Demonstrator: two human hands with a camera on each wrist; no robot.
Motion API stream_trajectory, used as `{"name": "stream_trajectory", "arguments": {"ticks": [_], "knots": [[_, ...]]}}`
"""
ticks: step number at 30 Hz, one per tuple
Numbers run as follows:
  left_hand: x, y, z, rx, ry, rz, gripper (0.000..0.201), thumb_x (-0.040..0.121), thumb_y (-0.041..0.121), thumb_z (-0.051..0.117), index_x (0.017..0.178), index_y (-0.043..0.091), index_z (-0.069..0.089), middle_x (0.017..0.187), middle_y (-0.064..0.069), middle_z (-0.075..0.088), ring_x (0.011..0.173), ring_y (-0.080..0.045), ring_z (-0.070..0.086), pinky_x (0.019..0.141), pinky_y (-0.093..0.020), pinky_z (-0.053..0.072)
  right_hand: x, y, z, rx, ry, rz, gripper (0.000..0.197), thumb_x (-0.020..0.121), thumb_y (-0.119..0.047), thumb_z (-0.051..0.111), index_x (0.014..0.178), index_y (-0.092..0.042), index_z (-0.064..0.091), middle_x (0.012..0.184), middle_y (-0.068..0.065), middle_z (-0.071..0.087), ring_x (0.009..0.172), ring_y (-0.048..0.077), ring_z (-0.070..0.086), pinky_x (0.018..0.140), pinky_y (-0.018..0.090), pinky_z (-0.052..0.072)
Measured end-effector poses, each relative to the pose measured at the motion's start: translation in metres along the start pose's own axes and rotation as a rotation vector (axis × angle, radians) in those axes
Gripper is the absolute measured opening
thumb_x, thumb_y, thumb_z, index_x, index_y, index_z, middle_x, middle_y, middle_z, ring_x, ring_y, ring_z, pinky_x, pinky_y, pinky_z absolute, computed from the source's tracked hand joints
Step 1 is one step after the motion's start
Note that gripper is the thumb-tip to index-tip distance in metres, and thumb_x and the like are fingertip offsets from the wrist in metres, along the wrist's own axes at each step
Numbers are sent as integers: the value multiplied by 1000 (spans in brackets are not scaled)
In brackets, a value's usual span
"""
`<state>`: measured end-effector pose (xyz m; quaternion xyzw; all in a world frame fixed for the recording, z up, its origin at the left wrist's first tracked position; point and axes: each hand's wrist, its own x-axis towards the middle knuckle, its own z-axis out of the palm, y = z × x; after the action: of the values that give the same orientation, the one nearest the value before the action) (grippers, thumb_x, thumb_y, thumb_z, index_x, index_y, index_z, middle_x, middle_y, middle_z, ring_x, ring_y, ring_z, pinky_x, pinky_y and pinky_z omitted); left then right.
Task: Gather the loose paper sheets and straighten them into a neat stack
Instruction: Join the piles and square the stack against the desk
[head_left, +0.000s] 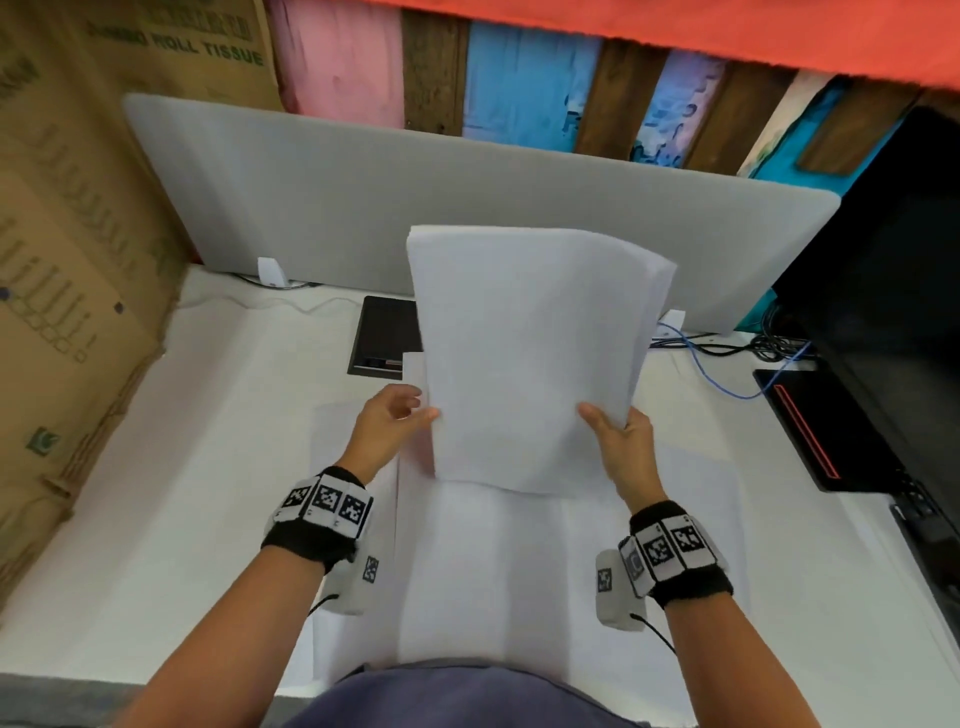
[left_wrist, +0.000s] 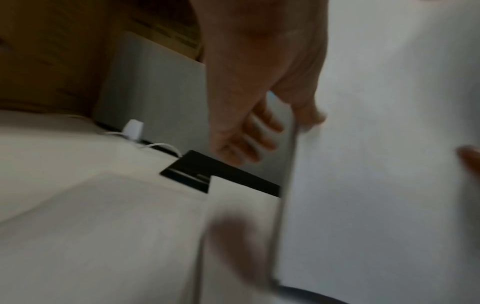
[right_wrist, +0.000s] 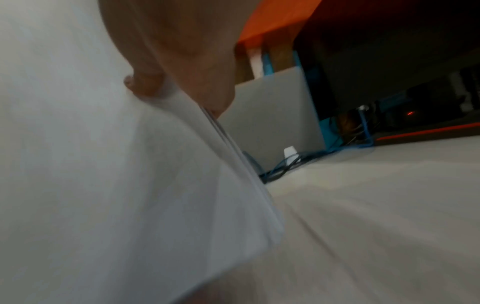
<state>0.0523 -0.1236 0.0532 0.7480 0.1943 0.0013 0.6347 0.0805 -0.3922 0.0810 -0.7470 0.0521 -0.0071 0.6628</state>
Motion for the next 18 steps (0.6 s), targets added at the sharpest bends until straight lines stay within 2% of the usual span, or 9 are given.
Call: {"name": "stream_trajectory", "arguments": {"ticks": [1,3,5,7,9,11,15,16,18], "knots": [[0,-14,-10,99,91,-92,52,74,25,75,119,11,52,116,-10,57,113,-29,53,100,-40,44,1,-2,-11,-22,11,-9,20,86,-15,63,105,-9,63,87,-4,66,78,7,62,71,18,52],[-11,-41,-26,319,233,-319,71,77,34,71,134,10,37,135,-17,44,126,-35,40,106,-46,35,2,-7,-35,-41,37,-31,16,88,-15,61,102,-10,62,84,-3,64,71,4,62,63,13,50],[-31,-57,-28,510,241,-451,88,76,42,69,142,9,22,145,-19,30,133,-38,28,108,-49,28,0,-8,-54,-47,80,-33,12,88,-14,60,99,-11,61,82,-4,63,68,5,63,55,8,48],[-45,-66,-19,629,196,-440,98,73,49,69,143,6,15,147,-19,25,134,-38,23,108,-49,25,-4,-5,-67,-71,120,-14,15,88,-13,60,101,-9,60,82,-4,62,72,12,59,55,15,49],[-51,-68,-5,640,169,-398,105,72,52,69,145,5,9,149,-19,22,135,-39,22,109,-49,25,-8,-2,-74,-88,151,18,21,88,-15,60,107,-8,60,84,-3,61,75,11,57,60,22,45],[-50,-68,10,616,170,-383,111,70,56,69,146,6,5,150,-19,18,136,-39,20,110,-50,25,-12,1,-79,-77,173,36,23,88,-17,60,109,-9,59,85,-4,61,76,9,56,63,24,43],[-45,-69,16,784,217,-528,121,66,73,59,146,9,-5,154,-23,-4,142,-40,3,114,-53,11,-20,-2,-87,-58,224,51,20,89,-17,59,108,-12,56,84,-6,59,75,8,54,62,22,41],[-44,-69,13,776,245,-562,121,65,73,59,146,9,-5,153,-25,-4,142,-40,3,114,-52,10,-22,-3,-90,-60,230,45,18,89,-16,58,107,-13,56,83,-6,58,74,8,54,62,22,41],[-42,-71,5,743,306,-544,118,65,67,65,145,5,4,150,-26,12,137,-40,16,112,-50,18,-26,-5,-96,-67,240,30,16,90,-16,58,105,-13,56,82,-5,58,73,8,53,61,22,40]]}}
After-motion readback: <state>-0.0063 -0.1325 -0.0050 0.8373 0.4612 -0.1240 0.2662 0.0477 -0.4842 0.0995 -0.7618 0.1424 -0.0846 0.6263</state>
